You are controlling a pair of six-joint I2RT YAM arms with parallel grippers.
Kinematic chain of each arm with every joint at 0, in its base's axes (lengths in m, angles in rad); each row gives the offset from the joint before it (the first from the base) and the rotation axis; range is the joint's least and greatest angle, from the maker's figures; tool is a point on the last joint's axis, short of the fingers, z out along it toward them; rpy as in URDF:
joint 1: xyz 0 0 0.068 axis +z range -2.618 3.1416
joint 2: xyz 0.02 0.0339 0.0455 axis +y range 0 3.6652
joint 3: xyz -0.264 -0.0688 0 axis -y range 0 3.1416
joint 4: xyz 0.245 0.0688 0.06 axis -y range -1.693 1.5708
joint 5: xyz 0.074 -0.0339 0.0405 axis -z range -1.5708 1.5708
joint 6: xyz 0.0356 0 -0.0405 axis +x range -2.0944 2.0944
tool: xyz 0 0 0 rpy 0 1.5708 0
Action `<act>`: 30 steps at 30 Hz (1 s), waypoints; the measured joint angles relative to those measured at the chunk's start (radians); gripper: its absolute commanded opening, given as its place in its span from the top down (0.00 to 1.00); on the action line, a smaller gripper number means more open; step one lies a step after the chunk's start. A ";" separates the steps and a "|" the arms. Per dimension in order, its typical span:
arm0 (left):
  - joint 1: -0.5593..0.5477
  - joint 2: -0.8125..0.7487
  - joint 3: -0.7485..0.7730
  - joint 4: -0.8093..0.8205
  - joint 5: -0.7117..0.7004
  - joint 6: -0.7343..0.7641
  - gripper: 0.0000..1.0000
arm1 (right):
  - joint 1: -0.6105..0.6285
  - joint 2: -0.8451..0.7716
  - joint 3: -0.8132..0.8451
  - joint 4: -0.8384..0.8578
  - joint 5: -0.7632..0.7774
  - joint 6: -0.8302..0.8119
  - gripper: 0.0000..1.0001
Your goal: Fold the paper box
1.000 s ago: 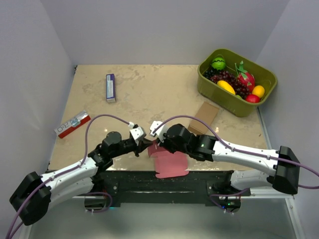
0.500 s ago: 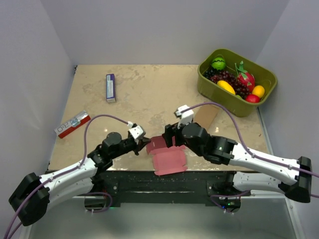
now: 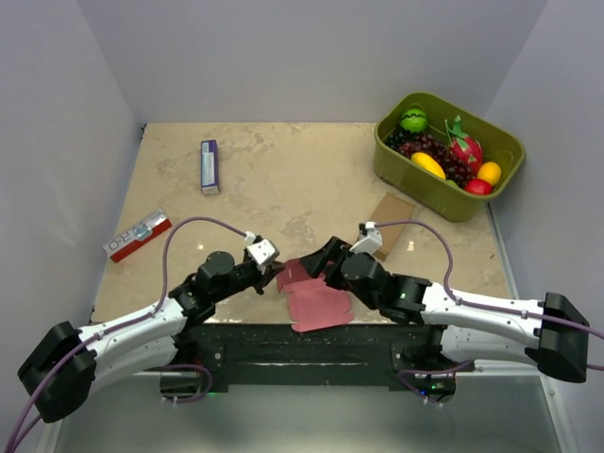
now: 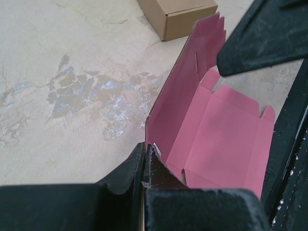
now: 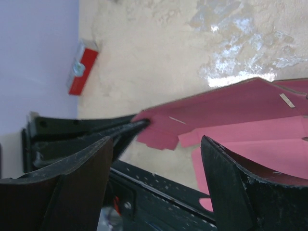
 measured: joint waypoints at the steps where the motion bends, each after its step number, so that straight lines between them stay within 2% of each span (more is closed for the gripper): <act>1: -0.002 0.001 0.000 0.000 0.000 0.000 1.00 | 0.000 -0.004 -0.006 0.013 0.017 0.030 0.22; 11: -0.017 0.008 0.000 0.000 0.000 0.000 1.00 | -0.019 -0.024 -0.119 0.082 0.105 0.226 0.25; 20: -0.041 0.015 0.000 0.001 0.001 0.005 1.00 | -0.108 -0.003 -0.151 0.154 0.094 0.280 0.31; 30: -0.090 0.035 0.006 -0.001 -0.026 0.047 1.00 | -0.132 0.066 -0.180 0.214 0.058 0.319 0.35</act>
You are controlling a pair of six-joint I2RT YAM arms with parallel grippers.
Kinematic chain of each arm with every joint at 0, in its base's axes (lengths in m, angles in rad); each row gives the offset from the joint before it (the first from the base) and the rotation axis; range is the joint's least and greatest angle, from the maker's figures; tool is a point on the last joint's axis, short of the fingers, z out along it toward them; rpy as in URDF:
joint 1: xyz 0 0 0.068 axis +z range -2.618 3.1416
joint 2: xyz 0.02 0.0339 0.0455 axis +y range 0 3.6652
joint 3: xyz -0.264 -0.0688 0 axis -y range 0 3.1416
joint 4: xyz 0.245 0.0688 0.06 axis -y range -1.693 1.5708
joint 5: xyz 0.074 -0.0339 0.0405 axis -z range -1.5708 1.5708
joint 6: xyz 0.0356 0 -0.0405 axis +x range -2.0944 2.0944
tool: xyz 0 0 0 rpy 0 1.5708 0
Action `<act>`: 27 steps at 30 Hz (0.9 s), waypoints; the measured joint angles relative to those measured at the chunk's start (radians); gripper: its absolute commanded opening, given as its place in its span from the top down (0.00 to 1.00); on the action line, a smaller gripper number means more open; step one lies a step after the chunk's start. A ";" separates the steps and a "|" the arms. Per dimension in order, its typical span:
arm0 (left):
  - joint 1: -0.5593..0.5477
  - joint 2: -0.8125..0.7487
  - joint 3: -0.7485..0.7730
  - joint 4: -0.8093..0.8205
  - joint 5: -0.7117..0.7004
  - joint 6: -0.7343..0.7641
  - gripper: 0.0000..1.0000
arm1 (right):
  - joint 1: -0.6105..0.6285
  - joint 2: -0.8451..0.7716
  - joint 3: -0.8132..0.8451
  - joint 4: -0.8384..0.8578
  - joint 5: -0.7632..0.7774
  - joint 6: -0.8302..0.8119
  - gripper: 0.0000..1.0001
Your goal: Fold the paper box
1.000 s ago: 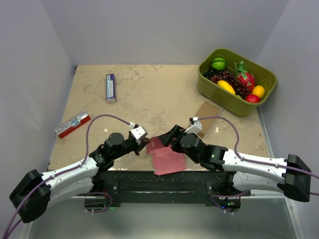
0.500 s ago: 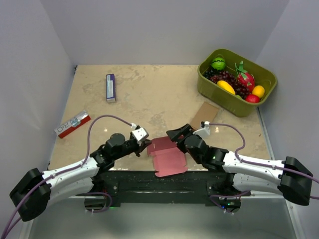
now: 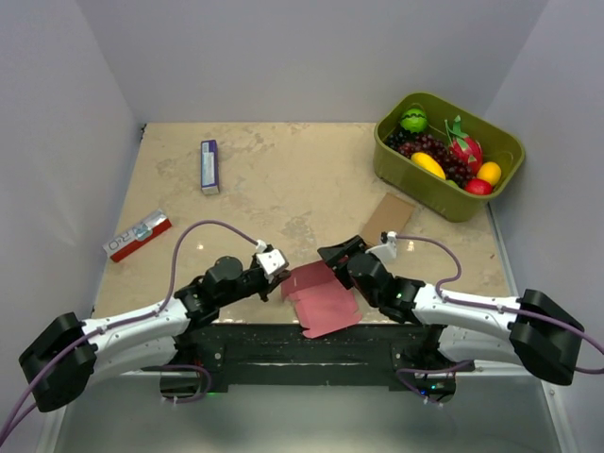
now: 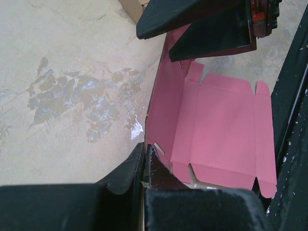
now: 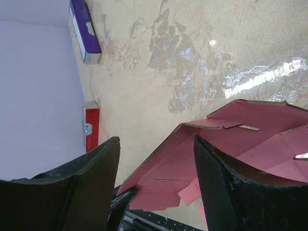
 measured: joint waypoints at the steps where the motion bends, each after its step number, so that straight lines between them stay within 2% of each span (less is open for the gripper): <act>1: -0.011 0.001 0.001 -0.001 -0.010 0.005 1.00 | 0.000 0.005 -0.002 0.004 -0.002 0.005 0.35; 5: -0.053 0.002 0.003 -0.002 -0.056 0.024 1.00 | -0.001 0.021 -0.007 0.015 -0.016 0.023 0.39; 19: -0.201 0.066 0.051 -0.028 -0.228 0.086 0.99 | -0.009 0.056 -0.023 0.027 -0.027 0.055 0.61; 26: -0.235 0.084 0.065 -0.045 -0.271 0.101 0.84 | -0.011 0.038 -0.045 0.048 -0.040 0.078 0.79; 27: -0.236 0.084 0.065 -0.046 -0.272 0.101 0.79 | -0.011 0.031 -0.050 0.050 -0.042 0.082 0.81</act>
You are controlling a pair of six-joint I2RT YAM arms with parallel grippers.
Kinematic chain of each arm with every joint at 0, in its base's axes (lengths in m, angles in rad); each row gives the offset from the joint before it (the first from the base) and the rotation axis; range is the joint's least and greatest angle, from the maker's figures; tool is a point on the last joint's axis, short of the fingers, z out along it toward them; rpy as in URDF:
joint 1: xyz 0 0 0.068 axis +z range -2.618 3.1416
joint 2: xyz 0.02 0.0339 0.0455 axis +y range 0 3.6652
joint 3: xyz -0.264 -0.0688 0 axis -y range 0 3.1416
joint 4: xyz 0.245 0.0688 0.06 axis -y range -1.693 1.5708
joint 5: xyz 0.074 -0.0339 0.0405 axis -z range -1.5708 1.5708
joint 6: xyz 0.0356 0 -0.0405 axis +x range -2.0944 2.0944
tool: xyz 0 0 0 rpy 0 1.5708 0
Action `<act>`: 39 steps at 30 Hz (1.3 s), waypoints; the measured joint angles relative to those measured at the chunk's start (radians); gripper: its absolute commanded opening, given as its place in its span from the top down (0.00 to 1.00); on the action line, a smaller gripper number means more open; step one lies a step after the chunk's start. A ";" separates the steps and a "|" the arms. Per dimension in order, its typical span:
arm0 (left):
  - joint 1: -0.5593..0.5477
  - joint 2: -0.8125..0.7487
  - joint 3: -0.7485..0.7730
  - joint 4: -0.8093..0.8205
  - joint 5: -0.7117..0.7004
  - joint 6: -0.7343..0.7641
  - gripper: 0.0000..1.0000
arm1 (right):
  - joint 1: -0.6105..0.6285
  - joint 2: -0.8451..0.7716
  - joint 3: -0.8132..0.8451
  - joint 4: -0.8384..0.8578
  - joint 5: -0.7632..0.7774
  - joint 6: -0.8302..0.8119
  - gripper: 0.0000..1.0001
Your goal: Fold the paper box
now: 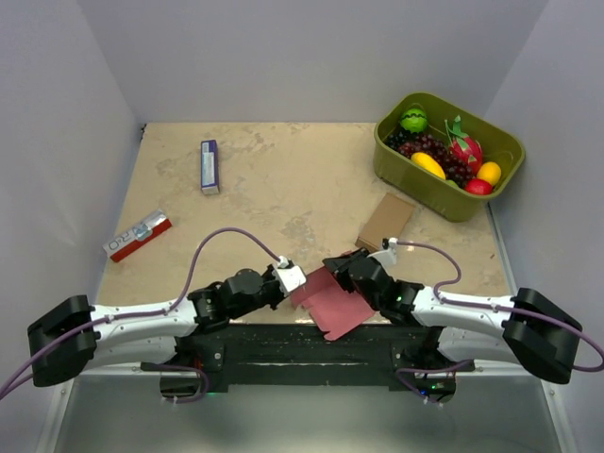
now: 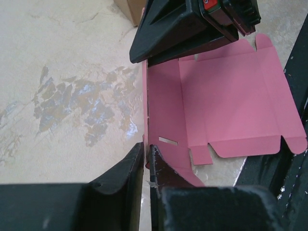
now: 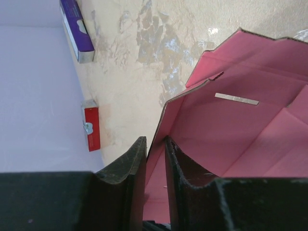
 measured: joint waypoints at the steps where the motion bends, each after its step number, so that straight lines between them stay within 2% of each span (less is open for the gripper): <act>1: -0.001 -0.001 0.000 0.000 -0.002 0.000 0.74 | 0.000 -0.006 -0.006 0.000 0.000 0.002 0.83; 3: -0.003 -0.005 0.000 -0.002 -0.003 0.000 0.58 | 0.000 -0.017 -0.017 0.000 -0.001 0.006 0.87; 5: -0.003 -0.014 0.000 -0.006 -0.003 -0.001 0.50 | 0.000 -0.024 -0.021 -0.003 0.000 0.008 0.90; 6: -0.003 -0.019 0.000 -0.006 -0.002 -0.002 0.43 | 0.000 -0.029 -0.021 -0.005 0.000 0.010 0.92; 9: -0.003 -0.039 0.000 -0.007 -0.002 -0.008 0.32 | 0.000 -0.040 -0.023 -0.004 0.000 0.013 0.98; 18: -0.003 -0.109 0.000 0.005 0.008 -0.074 0.29 | 0.000 -0.049 -0.043 0.003 0.000 0.031 1.00; 25: -0.003 0.035 0.044 -0.023 -0.026 -0.087 0.28 | 0.000 -0.056 -0.054 0.013 0.000 0.039 1.00; 29: -0.003 0.064 0.057 -0.032 -0.065 -0.111 0.29 | 0.000 -0.057 -0.058 0.017 0.000 0.039 1.00; 39: 0.000 -0.043 0.055 -0.007 -0.076 -0.136 0.29 | -0.001 -0.071 -0.068 0.019 0.001 0.042 1.00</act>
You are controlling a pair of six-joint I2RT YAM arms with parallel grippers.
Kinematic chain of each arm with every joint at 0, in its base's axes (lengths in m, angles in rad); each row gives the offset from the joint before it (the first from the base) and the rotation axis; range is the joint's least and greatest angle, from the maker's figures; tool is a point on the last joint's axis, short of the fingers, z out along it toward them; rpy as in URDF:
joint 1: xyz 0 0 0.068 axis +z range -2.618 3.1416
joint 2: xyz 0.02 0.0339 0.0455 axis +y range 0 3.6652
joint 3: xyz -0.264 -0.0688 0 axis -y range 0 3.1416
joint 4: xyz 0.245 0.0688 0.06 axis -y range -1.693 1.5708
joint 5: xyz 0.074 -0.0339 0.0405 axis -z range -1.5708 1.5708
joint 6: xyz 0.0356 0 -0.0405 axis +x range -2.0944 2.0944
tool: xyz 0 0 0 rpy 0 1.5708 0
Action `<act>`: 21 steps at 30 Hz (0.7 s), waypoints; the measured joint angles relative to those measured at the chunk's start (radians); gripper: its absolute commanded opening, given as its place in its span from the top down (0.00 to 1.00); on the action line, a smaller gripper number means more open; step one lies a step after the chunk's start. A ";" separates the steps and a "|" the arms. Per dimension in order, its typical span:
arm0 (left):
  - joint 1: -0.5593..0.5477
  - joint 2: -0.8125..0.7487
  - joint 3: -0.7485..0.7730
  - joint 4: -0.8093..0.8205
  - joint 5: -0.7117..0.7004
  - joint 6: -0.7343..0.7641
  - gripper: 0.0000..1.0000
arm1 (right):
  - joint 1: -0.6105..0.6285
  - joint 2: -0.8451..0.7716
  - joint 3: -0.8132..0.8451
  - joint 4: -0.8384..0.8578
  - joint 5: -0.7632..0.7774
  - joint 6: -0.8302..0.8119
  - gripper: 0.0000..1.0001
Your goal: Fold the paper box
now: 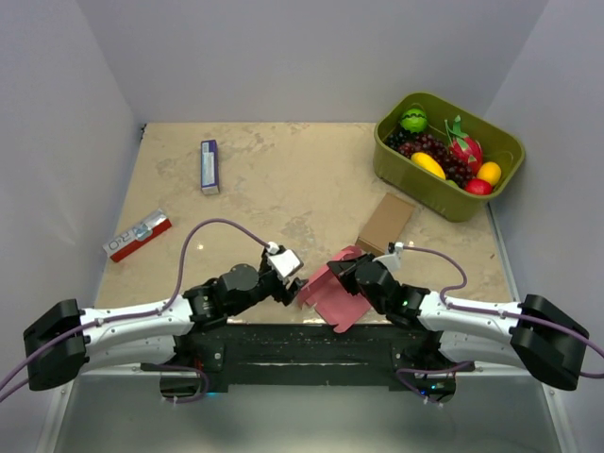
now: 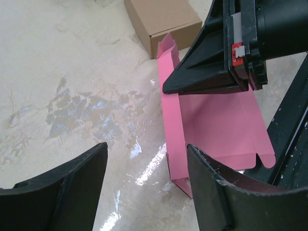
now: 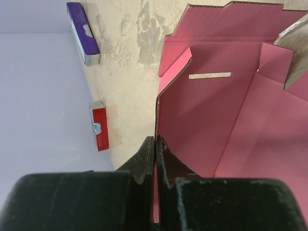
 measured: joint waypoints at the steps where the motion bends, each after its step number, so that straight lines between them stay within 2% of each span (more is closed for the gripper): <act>1: 0.005 -0.003 0.000 0.005 -0.001 -0.004 0.29 | 0.000 0.000 0.000 0.000 0.000 0.000 1.00; 8: 0.024 0.067 0.012 -0.007 -0.003 -0.015 0.32 | 0.000 -0.001 0.000 0.000 0.000 0.000 1.00; 14: 0.024 0.166 0.038 -0.010 0.037 -0.017 0.34 | 0.000 -0.005 0.000 -0.011 0.001 -0.001 1.00; 21: 0.024 0.210 0.041 -0.009 0.078 -0.027 0.34 | 0.000 -0.005 0.000 -0.015 0.006 0.000 1.00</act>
